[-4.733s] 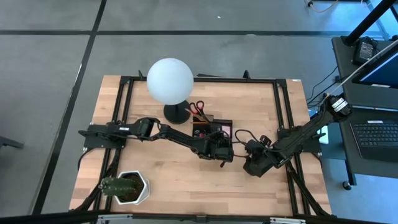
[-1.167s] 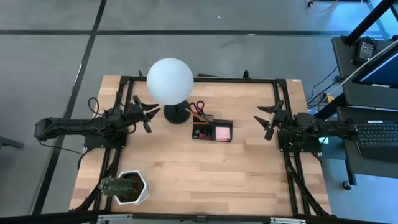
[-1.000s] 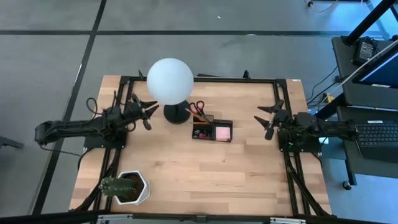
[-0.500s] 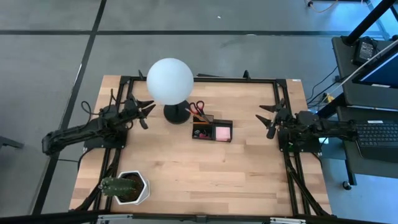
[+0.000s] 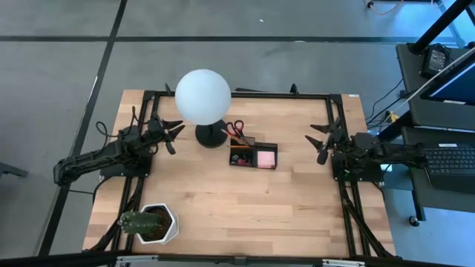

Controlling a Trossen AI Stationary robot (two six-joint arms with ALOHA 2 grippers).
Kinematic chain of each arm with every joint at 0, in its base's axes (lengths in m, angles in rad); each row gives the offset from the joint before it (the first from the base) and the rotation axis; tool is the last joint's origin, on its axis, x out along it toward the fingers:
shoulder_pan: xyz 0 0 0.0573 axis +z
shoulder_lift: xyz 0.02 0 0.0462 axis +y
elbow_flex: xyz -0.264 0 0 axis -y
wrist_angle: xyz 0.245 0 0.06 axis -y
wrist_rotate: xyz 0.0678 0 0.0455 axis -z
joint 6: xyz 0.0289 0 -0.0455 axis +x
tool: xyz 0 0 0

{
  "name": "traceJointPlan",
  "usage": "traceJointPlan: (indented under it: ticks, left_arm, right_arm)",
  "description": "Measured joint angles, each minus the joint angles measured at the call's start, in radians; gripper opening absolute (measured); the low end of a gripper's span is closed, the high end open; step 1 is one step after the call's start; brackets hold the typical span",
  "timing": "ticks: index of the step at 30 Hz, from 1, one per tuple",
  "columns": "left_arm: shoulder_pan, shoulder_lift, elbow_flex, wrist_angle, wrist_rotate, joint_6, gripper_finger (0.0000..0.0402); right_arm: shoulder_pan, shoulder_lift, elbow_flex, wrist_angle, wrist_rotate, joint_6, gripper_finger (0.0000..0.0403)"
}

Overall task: Pick and place office supplies into organizer
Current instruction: Return to Home Position

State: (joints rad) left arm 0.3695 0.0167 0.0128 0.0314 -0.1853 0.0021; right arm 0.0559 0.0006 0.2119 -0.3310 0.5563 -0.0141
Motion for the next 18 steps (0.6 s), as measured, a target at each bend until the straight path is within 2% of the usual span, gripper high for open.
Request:
traceJointPlan:
  ticks: [6, 13, 18]
  left_arm:
    - [0.0, 0.001, 0.0, 0.001, -0.002, 0.0, 0.0086]
    - [0.0, 0.001, 0.0, 0.001, -0.003, -0.031, 0.0086]
    - [0.0, 0.001, 0.0, 0.001, -0.003, -0.032, 0.0086]
  right_arm:
    - [0.0, 0.0, -0.078, 0.183, -0.124, -0.097, 0.0236]
    - [0.0, 0.0, -0.168, 0.322, -0.174, -0.114, 0.0236]
    - [-0.005, 0.0, -0.199, 0.397, -0.174, -0.153, 0.0236]
